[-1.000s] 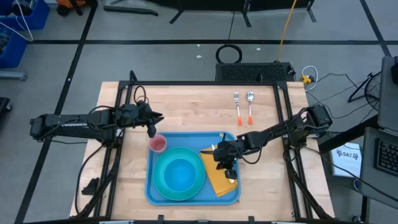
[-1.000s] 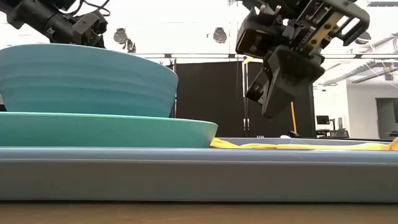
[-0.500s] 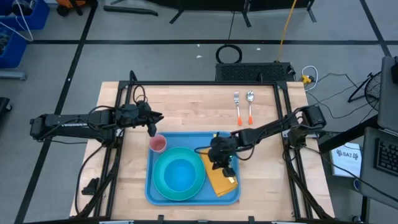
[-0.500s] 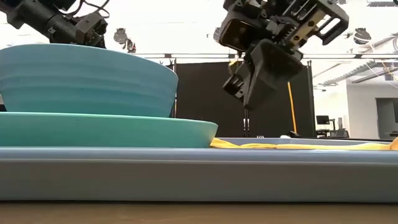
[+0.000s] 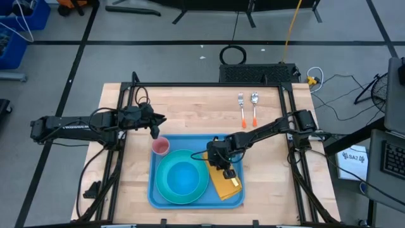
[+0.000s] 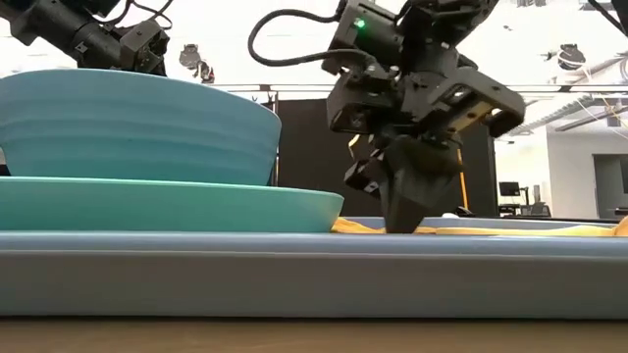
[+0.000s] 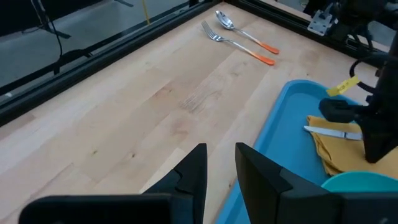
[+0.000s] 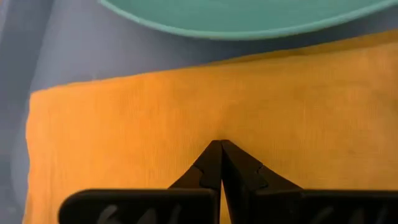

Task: Set up tray
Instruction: Adjust the yellow napkin on the blue serving tray

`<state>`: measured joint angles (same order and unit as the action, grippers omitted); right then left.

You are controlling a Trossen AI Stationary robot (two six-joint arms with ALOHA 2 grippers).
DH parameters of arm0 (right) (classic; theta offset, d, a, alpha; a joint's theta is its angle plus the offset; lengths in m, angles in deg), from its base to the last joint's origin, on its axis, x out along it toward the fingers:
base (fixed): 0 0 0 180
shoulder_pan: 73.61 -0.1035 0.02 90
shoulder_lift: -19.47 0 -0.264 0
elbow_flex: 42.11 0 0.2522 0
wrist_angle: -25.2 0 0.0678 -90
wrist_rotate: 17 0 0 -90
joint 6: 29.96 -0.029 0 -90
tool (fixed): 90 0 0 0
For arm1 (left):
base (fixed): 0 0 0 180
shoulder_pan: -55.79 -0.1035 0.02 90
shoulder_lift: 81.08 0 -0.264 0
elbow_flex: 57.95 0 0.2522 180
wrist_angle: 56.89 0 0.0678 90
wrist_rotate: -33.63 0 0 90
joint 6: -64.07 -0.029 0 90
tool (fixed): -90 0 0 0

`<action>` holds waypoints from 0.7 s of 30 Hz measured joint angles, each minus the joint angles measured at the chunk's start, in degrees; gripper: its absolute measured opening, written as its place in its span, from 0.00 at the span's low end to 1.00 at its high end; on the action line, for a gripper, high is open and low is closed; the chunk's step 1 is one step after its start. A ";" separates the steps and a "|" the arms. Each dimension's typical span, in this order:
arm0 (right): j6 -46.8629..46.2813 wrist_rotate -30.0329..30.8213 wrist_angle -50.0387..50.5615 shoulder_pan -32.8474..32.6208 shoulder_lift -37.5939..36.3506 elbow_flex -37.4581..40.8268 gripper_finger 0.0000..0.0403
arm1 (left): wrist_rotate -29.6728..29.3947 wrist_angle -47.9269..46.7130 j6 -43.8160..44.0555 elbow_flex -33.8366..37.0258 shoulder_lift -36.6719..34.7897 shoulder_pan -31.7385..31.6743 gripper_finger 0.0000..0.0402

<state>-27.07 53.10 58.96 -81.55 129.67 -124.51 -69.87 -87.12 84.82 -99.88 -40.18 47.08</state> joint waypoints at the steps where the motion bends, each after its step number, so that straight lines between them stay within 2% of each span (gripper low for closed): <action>1: -0.82 -0.11 -1.12 0.19 0.63 -0.02 0.00 | -0.02 0.00 0.02 0.00 0.00 0.00 0.22; 6: -4.67 -0.32 -4.57 0.54 2.99 -0.25 0.00 | -0.02 -0.02 0.04 0.00 0.02 0.00 0.22; 12: -11.79 9.38 -5.92 0.44 2.76 -0.20 0.00 | 0.00 -0.07 0.15 0.00 0.02 0.00 0.22; 21: -20.56 16.80 -2.11 -0.11 2.79 -0.14 0.00 | 0.04 -0.50 -0.44 0.00 0.02 0.00 0.22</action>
<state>-47.63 69.90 56.85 -81.66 132.46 -124.65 -69.83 -87.62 84.39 -99.88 -40.16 47.08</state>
